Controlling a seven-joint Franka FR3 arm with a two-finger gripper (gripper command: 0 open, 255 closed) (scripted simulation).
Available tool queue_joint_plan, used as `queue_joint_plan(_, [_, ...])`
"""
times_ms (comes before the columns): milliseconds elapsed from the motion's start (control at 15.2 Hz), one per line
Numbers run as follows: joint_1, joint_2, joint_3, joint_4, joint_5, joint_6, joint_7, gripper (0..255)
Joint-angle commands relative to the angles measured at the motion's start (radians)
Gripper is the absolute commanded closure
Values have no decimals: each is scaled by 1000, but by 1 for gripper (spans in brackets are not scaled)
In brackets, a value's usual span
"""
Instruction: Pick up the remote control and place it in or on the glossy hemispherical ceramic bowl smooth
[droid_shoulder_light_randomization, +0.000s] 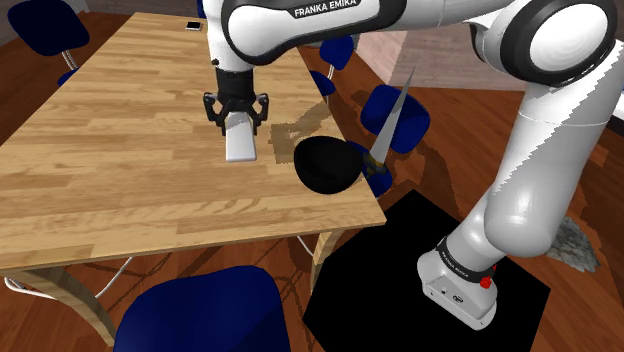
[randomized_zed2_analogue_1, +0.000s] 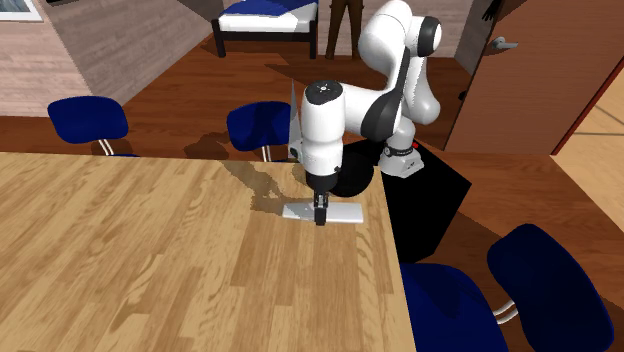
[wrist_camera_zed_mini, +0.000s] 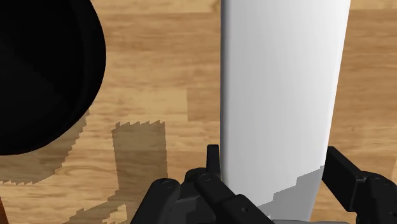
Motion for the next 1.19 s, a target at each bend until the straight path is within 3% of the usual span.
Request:
queue_joint_plan(0, [1, -2, 1, 25, 2, -27, -2, 255])
queue_joint_plan(528, [6, -11, 5, 112, 8, -122, -7, 255])
queue_joint_plan(792, [-58, -198, 6, -126, 86, -54, -66, 255])
queue_joint_plan(1122, [-100, -418, -20, -370, 182, -9, -160, 255])
